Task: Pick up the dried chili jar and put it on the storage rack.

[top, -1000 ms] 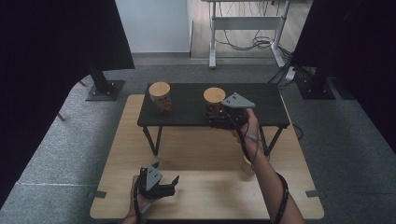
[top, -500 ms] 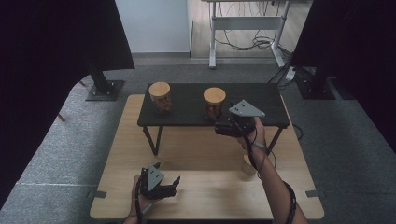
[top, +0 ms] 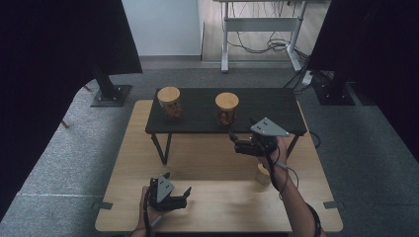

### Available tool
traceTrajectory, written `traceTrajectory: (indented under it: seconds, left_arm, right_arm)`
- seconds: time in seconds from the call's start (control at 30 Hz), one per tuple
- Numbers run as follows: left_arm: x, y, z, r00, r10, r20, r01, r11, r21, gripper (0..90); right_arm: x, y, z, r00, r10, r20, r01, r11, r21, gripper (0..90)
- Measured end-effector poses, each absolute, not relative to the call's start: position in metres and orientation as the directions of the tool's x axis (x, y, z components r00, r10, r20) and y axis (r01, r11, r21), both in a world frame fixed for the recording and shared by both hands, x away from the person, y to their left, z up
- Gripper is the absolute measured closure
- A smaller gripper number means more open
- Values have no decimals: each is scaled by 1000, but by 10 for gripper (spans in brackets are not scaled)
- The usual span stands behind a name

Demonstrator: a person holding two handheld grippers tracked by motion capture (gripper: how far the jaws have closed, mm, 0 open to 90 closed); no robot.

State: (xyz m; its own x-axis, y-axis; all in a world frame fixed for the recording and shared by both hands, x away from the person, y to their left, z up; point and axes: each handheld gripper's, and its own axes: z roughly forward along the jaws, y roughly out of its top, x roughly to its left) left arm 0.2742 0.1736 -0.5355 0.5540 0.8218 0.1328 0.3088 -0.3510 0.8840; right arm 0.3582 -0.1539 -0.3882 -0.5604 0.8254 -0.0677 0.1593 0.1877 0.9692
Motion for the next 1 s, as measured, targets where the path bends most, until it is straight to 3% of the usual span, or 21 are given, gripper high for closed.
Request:
traceTrajectory:
  seconds: [1.0]
  left_arm:
    - [275, 172, -537, 553, 822, 136, 314, -357, 880, 64]
  right_arm:
    - [275, -178, -440, -622, 783, -15, 109, 106, 988, 111]
